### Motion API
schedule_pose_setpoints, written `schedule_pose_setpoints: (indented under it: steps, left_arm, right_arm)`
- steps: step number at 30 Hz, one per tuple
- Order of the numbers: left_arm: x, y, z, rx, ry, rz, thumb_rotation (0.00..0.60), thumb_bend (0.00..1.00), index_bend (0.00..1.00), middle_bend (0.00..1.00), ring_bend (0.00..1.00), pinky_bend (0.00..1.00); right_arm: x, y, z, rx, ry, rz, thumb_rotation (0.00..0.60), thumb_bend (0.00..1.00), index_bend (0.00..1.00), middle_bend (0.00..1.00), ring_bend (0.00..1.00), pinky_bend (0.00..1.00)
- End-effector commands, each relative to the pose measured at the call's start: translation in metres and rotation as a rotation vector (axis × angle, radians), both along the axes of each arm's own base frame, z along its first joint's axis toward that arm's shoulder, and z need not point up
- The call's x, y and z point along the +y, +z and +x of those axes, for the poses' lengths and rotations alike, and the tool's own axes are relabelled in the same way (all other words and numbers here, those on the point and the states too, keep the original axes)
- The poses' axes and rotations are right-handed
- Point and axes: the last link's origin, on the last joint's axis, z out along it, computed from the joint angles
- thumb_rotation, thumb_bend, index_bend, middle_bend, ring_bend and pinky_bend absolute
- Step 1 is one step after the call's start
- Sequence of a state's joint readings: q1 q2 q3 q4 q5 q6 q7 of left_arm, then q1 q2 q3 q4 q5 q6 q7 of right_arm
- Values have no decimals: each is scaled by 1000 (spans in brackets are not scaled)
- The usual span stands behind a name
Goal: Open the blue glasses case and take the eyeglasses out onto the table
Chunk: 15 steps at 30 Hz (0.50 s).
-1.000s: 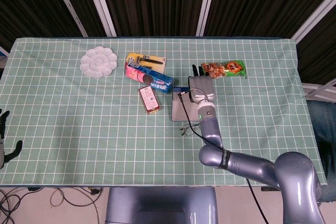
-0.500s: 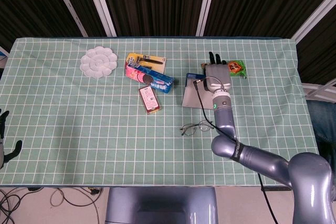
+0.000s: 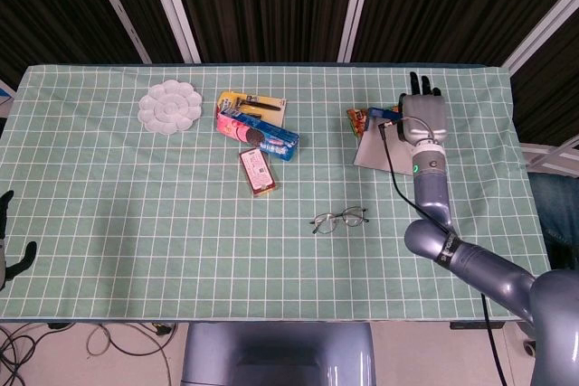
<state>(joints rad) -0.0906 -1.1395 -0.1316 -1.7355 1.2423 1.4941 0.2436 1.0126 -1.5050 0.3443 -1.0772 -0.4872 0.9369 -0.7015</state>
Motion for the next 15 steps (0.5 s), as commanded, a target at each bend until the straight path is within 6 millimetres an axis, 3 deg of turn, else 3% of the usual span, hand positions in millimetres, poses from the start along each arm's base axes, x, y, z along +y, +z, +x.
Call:
schedule_pose_setpoints:
  steps: [1,4,8,15]
  left_arm:
    - [0,0,0,2,-2,1,600,331,53,0,0,0]
    - [0,0,0,4,-2,2,600,331,53,0,0,0]
    - [0,0,0,6,-1,2,600,331,53,0,0,0]
    - [0,-1,0,7,-1,1,600,331,53,0,0,0]
  right_arm:
    - [0,3,-24,-4,-51,12,600,446,568,0,0,199]
    - [1,0,-39,2,-82,37,600,339,465,0,0,199]
    - [3,-7,-51,8,-113,71,600,304,352,0,0,199]
    - [6,-11,-50,-7,-143,105,600,217,206,0,0,199]
